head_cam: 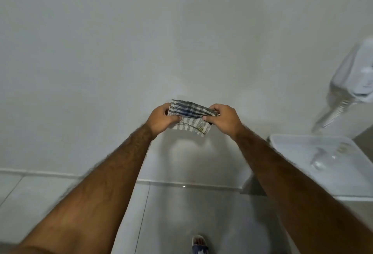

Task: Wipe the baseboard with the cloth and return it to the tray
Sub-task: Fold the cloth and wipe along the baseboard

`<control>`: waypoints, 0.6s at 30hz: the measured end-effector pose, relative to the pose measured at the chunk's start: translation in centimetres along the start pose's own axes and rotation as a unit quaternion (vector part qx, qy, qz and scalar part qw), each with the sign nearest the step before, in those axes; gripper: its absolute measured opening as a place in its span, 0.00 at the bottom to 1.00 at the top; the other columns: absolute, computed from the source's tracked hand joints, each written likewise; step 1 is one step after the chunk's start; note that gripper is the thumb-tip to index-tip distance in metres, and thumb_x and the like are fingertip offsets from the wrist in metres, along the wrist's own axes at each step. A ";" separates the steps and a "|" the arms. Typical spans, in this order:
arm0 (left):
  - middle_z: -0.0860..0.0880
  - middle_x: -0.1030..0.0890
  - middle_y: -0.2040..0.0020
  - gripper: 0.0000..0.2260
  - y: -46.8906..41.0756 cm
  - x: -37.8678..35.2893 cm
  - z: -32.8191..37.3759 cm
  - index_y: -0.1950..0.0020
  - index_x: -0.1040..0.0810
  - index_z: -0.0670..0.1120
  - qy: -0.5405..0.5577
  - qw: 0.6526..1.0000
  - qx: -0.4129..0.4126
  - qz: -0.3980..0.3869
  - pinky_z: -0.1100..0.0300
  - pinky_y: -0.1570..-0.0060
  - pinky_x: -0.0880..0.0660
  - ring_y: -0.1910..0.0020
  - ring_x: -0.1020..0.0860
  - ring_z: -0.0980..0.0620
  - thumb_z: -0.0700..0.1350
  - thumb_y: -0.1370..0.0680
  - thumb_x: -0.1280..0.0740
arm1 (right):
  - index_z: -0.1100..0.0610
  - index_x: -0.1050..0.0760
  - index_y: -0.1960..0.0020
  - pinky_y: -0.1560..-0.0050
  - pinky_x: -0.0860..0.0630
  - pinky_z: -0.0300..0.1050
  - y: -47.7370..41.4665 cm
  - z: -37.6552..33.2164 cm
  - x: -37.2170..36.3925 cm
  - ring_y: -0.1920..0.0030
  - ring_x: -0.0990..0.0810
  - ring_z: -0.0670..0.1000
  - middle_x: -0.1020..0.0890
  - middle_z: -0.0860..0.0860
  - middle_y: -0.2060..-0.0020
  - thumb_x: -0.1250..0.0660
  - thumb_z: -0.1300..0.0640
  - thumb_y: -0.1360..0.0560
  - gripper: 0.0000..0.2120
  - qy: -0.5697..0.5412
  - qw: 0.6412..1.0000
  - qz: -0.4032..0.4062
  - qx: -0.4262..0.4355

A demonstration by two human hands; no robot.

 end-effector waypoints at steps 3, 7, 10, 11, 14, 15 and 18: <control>0.42 0.14 0.43 0.16 0.6 2.9 -3.8 0.35 0.20 0.40 0.063 0.997 0.033 0.033 0.56 0.51 0.20 0.47 0.16 0.46 0.33 0.23 0.29 | 0.57 0.14 0.47 0.49 0.19 0.46 -1.8 -1.2 -4.8 0.55 0.14 0.54 0.12 0.52 0.59 0.20 0.59 0.24 0.08 0.007 0.999 -0.039 0.014; 0.35 0.16 0.38 0.18 0.2 4.5 -11.5 0.32 0.23 0.38 0.133 0.985 0.094 0.064 0.47 0.43 0.20 0.45 0.18 0.42 0.32 0.22 0.31 | 0.56 0.14 0.44 0.62 0.30 0.29 -4.5 0.8 -12.3 0.56 0.20 0.48 0.17 0.45 0.60 0.21 0.58 0.23 0.09 0.050 0.995 -0.086 0.029; 0.36 0.15 0.42 0.15 -0.2 4.0 -19.4 0.36 0.21 0.40 0.202 0.963 0.145 0.105 0.42 0.39 0.20 0.46 0.17 0.41 0.34 0.23 0.29 | 0.57 0.14 0.41 0.57 0.29 0.35 -6.1 5.0 -18.6 0.53 0.19 0.47 0.17 0.46 0.56 0.21 0.57 0.23 0.11 0.060 0.989 -0.137 0.018; 0.39 0.14 0.47 0.13 -0.4 3.5 -22.5 0.39 0.20 0.42 0.229 0.953 0.158 0.118 0.47 0.44 0.17 0.47 0.16 0.42 0.35 0.23 0.28 | 0.57 0.15 0.40 0.53 0.29 0.36 -6.6 6.9 -21.1 0.52 0.19 0.47 0.17 0.46 0.55 0.21 0.57 0.23 0.12 0.059 0.987 -0.152 0.013; 0.45 0.13 0.51 0.11 -0.1 1.2 -32.1 0.42 0.19 0.45 0.322 0.913 0.191 0.161 0.54 0.51 0.17 0.50 0.15 0.44 0.39 0.24 0.26 | 0.59 0.16 0.39 0.50 0.28 0.36 -7.0 12.7 -29.0 0.52 0.19 0.48 0.17 0.48 0.54 0.22 0.58 0.22 0.13 0.056 0.979 -0.198 -0.001; 0.44 0.13 0.49 0.12 -0.2 0.1 -35.7 0.41 0.18 0.44 0.358 0.894 0.199 0.180 0.53 0.50 0.17 0.49 0.15 0.44 0.39 0.24 0.27 | 0.60 0.16 0.40 0.50 0.27 0.37 -7.2 14.9 -31.9 0.52 0.18 0.49 0.17 0.48 0.55 0.22 0.58 0.22 0.12 0.053 0.976 -0.210 -0.006; 0.36 0.17 0.37 0.20 -0.6 -3.4 -46.9 0.30 0.22 0.39 0.459 0.826 0.222 0.241 0.37 0.35 0.23 0.39 0.18 0.35 0.39 0.21 0.30 | 0.62 0.16 0.40 0.45 0.18 0.45 -7.7 22.1 -41.0 0.51 0.13 0.55 0.13 0.53 0.53 0.23 0.60 0.21 0.11 0.025 0.967 -0.251 -0.039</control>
Point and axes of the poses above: each hand's wrist, its own y-axis away from the middle knuckle, its own x-axis out of the back of the hand, z = x × y, the point moved 6 cm from there along -y, towards the middle knuckle
